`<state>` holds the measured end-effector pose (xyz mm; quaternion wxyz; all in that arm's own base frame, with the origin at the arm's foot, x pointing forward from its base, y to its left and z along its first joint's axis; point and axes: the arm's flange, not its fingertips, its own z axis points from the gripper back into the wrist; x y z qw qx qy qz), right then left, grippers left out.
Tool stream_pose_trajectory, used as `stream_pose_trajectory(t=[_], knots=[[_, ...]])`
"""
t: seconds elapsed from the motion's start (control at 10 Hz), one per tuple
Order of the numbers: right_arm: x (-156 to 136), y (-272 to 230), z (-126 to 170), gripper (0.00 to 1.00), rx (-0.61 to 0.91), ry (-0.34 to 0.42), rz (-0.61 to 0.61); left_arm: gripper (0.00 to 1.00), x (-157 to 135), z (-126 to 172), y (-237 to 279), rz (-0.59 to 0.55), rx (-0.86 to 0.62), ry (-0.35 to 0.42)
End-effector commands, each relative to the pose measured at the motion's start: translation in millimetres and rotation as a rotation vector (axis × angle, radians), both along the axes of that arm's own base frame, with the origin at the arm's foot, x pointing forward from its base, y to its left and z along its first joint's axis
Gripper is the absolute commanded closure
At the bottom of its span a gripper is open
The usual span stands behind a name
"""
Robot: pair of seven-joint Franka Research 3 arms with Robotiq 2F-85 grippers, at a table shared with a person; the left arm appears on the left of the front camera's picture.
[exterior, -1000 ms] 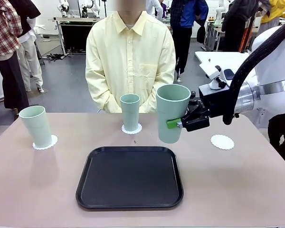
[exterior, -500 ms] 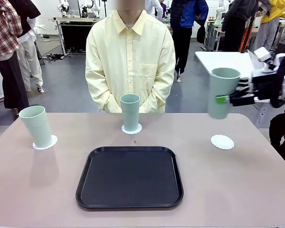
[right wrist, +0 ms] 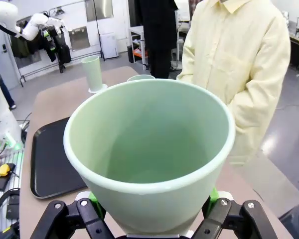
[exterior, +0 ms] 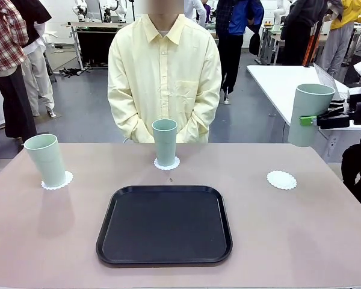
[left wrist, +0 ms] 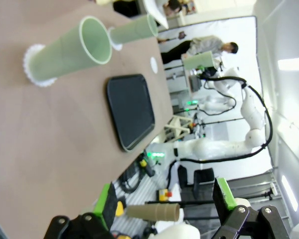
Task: Place coasters on the table and set cups on them.
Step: Take one Reusable plastic cup from the Flat Tray and place it on a coaster set by the human.
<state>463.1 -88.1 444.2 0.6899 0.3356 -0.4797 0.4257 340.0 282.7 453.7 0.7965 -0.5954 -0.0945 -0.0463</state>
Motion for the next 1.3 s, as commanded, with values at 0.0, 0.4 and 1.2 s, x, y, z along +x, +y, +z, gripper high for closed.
stream_pose_trajectory(t=[0.0, 0.4, 1.2], knots=[[-0.2, 2.3, 2.1, 0.15, -0.008, -0.007, 0.001, 0.0, -0.9, 1.6, -0.3, 0.009, -0.001, -0.005], [0.0, 0.4, 0.3, 0.15, -0.001, -0.001, 0.001, 0.0, -0.9, 1.6, -0.3, 0.009, -0.001, -0.005], [38.6, -10.6, -104.9, 0.15, 0.042, -0.028, 0.102, 0.0, -0.9, 1.6, -0.3, 0.009, -0.001, -0.005]])
